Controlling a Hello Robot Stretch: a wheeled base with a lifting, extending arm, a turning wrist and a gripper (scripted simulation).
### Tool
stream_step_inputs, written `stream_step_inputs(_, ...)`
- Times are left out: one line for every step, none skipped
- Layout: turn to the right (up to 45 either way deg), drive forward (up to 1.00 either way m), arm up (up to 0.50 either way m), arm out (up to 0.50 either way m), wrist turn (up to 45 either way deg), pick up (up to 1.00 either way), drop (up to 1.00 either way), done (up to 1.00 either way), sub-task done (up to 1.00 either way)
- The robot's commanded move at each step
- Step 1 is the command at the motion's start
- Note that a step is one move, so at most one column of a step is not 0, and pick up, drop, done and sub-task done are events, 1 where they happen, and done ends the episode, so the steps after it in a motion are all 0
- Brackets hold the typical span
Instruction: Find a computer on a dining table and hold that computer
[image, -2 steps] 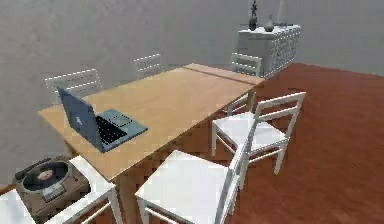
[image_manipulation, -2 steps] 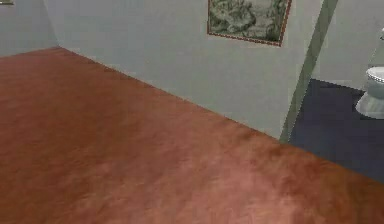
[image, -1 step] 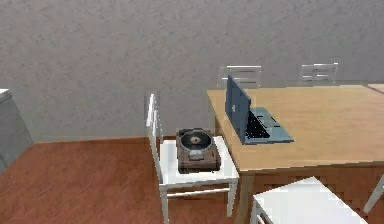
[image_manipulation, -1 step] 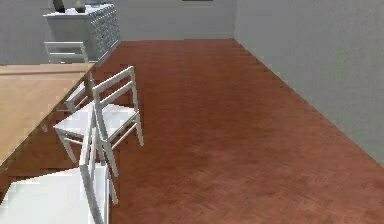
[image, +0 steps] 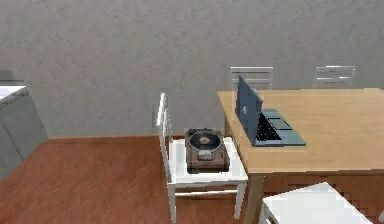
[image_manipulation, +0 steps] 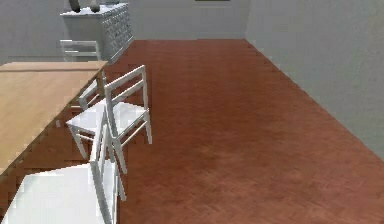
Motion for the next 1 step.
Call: stream_step_inputs(0.0,0.15,0.0,0.0,0.0,0.0,0.0,0.0,0.0)
